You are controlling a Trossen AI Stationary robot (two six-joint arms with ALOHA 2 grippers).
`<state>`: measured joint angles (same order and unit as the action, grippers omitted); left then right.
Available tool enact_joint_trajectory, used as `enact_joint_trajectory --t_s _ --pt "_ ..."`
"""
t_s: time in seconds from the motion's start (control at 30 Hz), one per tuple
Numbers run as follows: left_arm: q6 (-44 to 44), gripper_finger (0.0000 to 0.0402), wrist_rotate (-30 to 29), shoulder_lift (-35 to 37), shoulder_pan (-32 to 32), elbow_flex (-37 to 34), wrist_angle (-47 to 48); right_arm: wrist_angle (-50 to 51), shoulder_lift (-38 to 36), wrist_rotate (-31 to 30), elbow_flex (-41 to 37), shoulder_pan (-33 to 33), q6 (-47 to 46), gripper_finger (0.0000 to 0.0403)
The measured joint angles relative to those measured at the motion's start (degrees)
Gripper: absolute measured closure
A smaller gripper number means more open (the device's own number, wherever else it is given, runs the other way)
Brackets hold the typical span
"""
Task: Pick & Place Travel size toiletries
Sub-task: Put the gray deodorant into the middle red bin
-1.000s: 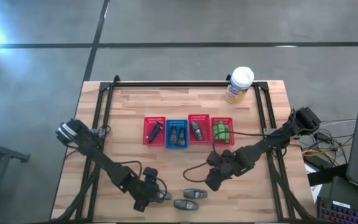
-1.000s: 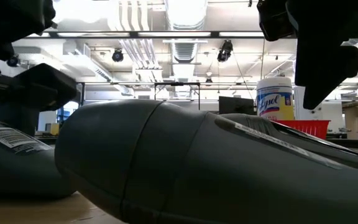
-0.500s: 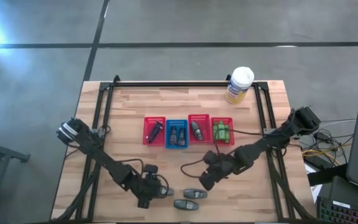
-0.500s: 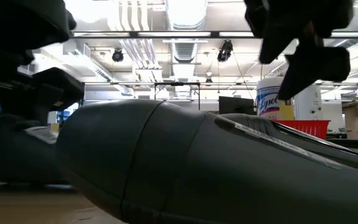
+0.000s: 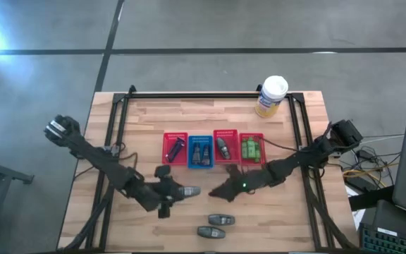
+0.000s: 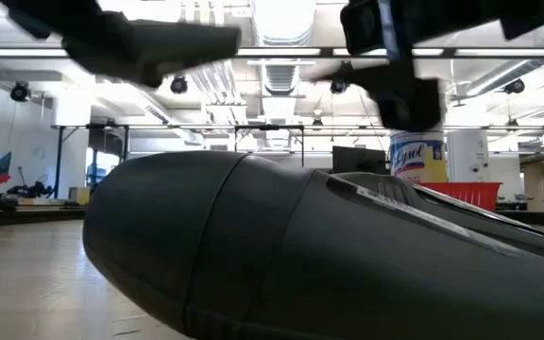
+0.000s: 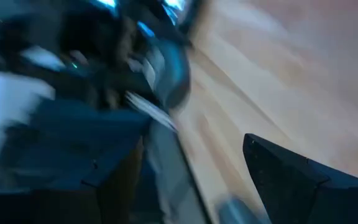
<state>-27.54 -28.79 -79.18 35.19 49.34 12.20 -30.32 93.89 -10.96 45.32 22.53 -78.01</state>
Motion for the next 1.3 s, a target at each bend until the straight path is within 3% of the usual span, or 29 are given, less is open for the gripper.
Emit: enact_joint_trajectory --t_s 0.1,0.47,0.7,1.3 --pt "1.9 0.0197 -0.9 2.4 -1.0 0.0 0.0 -7.0 -0.1 -1.4 -2.2 -1.8 0.0 0.0119" --pt "7.2 0.0197 -0.5 1.5 -4.9 0.0 -4.5 -5.3 -0.1 -0.8 1.3 -3.3 2.0 0.0067" --pt "10.0 0.0197 0.4 0.0 -7.0 0.6 -9.0 -2.7 -0.1 -0.8 3.0 -3.5 2.2 0.0054" --pt "15.0 0.0197 1.3 -6.7 -8.8 6.9 -11.7 -2.8 -0.1 -0.5 3.2 -4.6 1.7 0.0129"
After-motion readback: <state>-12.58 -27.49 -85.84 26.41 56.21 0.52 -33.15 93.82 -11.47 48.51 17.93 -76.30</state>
